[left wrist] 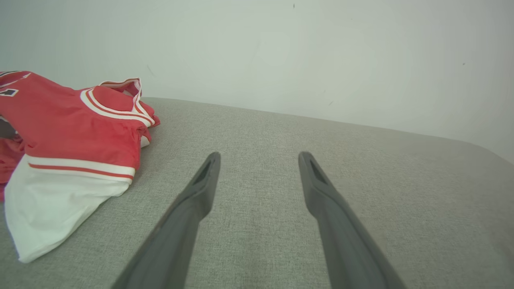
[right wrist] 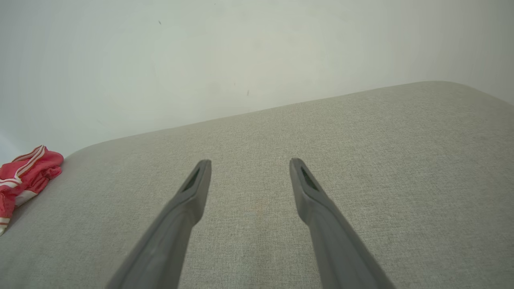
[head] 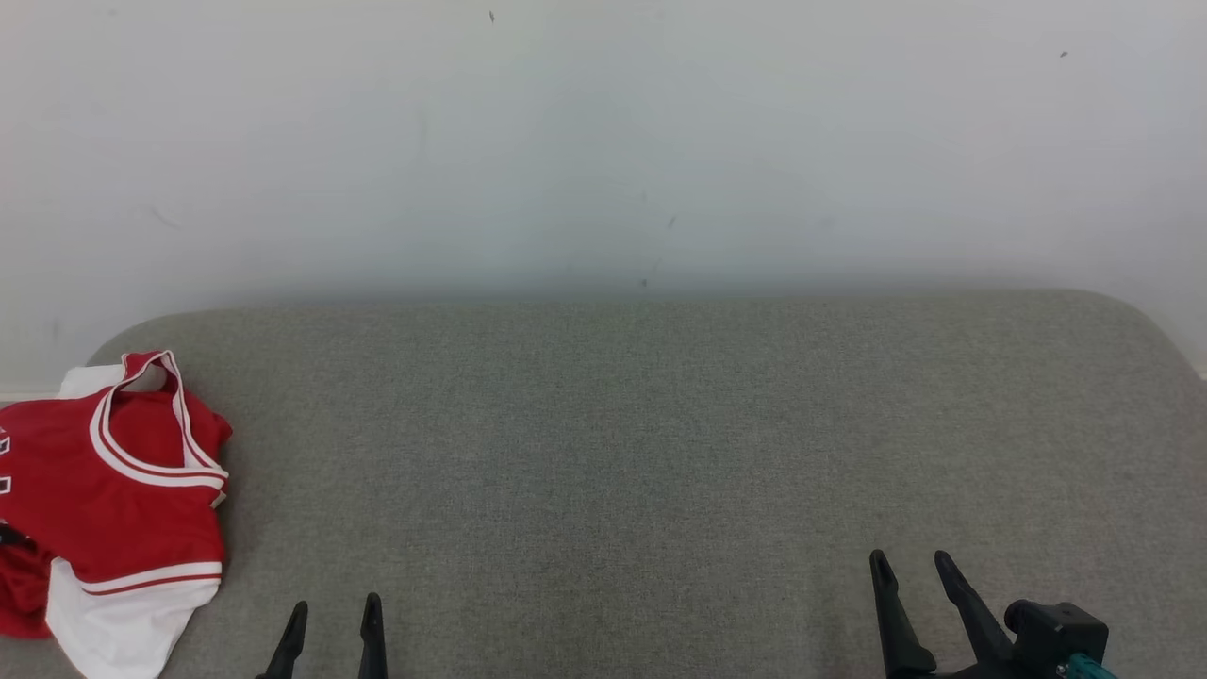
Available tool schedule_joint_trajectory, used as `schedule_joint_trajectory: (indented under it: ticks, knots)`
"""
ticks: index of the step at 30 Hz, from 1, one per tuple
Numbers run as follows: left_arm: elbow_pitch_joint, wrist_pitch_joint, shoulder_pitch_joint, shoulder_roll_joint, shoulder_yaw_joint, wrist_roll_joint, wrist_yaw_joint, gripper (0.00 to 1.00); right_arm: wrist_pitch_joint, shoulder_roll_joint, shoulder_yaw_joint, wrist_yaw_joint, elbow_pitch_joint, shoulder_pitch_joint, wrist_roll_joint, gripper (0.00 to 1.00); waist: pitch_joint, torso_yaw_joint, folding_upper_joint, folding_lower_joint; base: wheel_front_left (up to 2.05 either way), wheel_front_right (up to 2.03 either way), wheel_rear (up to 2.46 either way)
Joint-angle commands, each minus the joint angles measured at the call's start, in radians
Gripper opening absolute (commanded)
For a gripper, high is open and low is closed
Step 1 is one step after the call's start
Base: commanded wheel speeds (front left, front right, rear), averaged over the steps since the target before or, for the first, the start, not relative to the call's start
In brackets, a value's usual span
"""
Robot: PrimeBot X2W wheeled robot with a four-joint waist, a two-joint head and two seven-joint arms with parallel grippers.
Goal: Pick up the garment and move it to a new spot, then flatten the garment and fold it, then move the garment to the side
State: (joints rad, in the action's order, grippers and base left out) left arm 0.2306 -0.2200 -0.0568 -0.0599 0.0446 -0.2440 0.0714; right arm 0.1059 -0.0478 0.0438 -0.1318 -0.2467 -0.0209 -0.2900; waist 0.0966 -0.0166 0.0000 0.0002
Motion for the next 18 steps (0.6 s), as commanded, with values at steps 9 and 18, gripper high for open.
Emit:
schedule_joint_trajectory:
  ticks: [9,18]
  knots:
    - [0.011,-0.026,-0.003,0.005,-0.006,0.060,0.002,1.00,0.015,-0.004,0.005,0.002,-0.010,-0.010,0.079,1.00,0.003,-0.007,0.0000,-0.0002,0.00,0.00,0.00]
    - [0.016,-0.043,-0.010,0.008,-0.005,0.114,0.001,1.00,0.022,-0.004,0.013,0.002,-0.014,-0.016,0.131,1.00,0.010,-0.010,0.0000,-0.0002,0.00,0.00,0.00]
